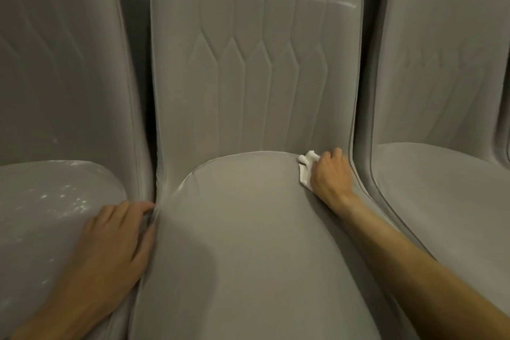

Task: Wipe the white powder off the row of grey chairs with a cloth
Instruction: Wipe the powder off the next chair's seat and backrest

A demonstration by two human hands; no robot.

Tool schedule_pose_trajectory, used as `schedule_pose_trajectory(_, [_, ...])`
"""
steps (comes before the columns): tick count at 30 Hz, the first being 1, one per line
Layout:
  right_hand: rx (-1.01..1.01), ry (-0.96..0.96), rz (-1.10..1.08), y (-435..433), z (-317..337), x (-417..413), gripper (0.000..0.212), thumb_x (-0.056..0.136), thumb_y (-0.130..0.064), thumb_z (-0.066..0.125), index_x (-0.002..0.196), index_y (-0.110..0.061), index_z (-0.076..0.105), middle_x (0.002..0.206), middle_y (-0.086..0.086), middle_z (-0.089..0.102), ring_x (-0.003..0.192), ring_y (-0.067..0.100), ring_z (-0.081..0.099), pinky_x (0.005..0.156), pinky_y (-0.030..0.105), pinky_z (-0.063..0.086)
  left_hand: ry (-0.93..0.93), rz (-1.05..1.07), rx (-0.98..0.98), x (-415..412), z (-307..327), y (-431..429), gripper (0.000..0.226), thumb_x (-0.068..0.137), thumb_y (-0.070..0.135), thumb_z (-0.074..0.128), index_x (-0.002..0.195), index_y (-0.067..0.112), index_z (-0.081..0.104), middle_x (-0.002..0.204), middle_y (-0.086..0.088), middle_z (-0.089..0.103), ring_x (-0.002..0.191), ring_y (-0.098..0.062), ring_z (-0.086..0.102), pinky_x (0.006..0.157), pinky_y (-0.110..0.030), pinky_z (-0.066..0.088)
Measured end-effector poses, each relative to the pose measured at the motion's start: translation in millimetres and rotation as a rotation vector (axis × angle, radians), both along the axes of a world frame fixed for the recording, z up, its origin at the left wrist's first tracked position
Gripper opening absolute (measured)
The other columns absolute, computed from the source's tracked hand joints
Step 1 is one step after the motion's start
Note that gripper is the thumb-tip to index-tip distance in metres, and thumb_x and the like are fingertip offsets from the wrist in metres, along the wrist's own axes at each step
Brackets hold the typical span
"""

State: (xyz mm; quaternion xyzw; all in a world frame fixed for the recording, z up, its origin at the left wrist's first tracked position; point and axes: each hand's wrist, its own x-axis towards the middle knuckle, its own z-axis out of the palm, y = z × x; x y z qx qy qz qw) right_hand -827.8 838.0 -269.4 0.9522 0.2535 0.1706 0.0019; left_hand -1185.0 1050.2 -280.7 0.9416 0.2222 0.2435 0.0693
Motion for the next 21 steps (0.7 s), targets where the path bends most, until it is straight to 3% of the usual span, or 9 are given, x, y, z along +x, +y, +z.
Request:
schedule_pose_trajectory(3, [-0.13,-0.034,-0.031,6,-3,3,0.05,0.097,-0.046,0.032,0.092,-0.011,0.068,0.088,0.014,0.06,0.082,0.034,0.047,0.072,0.041,0.038,0.006,-0.005,0.001,-1,1,0,0.032,0.097,0.041,0.039,0.115,0.022,0.058,0.101,0.002,0.061,0.089,-0.024,0.051,0.077,-0.047,0.047])
schedule_pose_trajectory(5, [-0.139,-0.106,-0.056,-7,1,-6,0.038,0.095,-0.048,0.047,0.09,-0.018,0.07,0.087,0.01,0.057,0.08,0.032,0.046,0.068,0.039,0.036,0.025,-0.018,0.019,0,2,0,0.034,0.097,0.042,0.039,0.117,0.022,0.058,0.105,0.002,0.061,0.091,-0.024,0.051,0.077,-0.046,0.047])
schedule_pose_trajectory(7, [-0.116,-0.177,-0.046,-21,4,-12,0.023,0.089,-0.038,0.065,0.089,-0.016,0.071,0.087,0.01,0.056,0.079,0.03,0.052,0.067,0.037,0.043,0.045,-0.036,0.046,3,3,1,0.037,0.098,0.043,0.039,0.12,0.021,0.059,0.11,0.002,0.06,0.095,-0.025,0.052,0.08,-0.046,0.048])
schedule_pose_trajectory(12, [0.16,0.046,0.019,12,3,-8,0.04,0.102,-0.042,0.038,0.094,-0.017,0.068,0.096,0.011,0.063,0.097,0.032,0.059,0.088,0.048,0.04,0.057,-0.01,0.057,13,4,5,0.039,0.1,0.045,0.037,0.121,0.021,0.059,0.116,0.002,0.059,0.097,-0.024,0.049,0.082,-0.043,0.046])
schedule_pose_trajectory(14, [0.177,0.066,0.063,18,0,-7,0.035,0.103,-0.039,0.04,0.098,-0.015,0.065,0.098,0.011,0.064,0.1,0.033,0.058,0.086,0.048,0.039,0.062,-0.014,0.072,14,1,5,0.04,0.1,0.046,0.037,0.121,0.021,0.06,0.117,0.002,0.059,0.098,-0.025,0.048,0.082,-0.044,0.047])
schedule_pose_trajectory(17, [0.166,-0.027,0.115,-15,4,-15,0.028,0.101,-0.036,0.05,0.099,-0.009,0.056,0.098,0.013,0.061,0.093,0.035,0.059,0.07,0.041,0.032,0.038,-0.022,0.065,12,-3,6,0.039,0.099,0.045,0.038,0.121,0.021,0.06,0.118,0.002,0.06,0.099,-0.025,0.047,0.082,-0.045,0.047])
schedule_pose_trajectory(21, [0.186,-0.031,0.003,-21,7,-22,0.032,0.1,-0.037,0.054,0.096,-0.005,0.06,0.099,0.017,0.065,0.092,0.038,0.063,0.08,0.048,0.044,0.044,-0.022,0.075,11,-1,3,0.038,0.099,0.043,0.04,0.121,0.019,0.061,0.117,0.0,0.06,0.099,-0.027,0.048,0.082,-0.045,0.047])
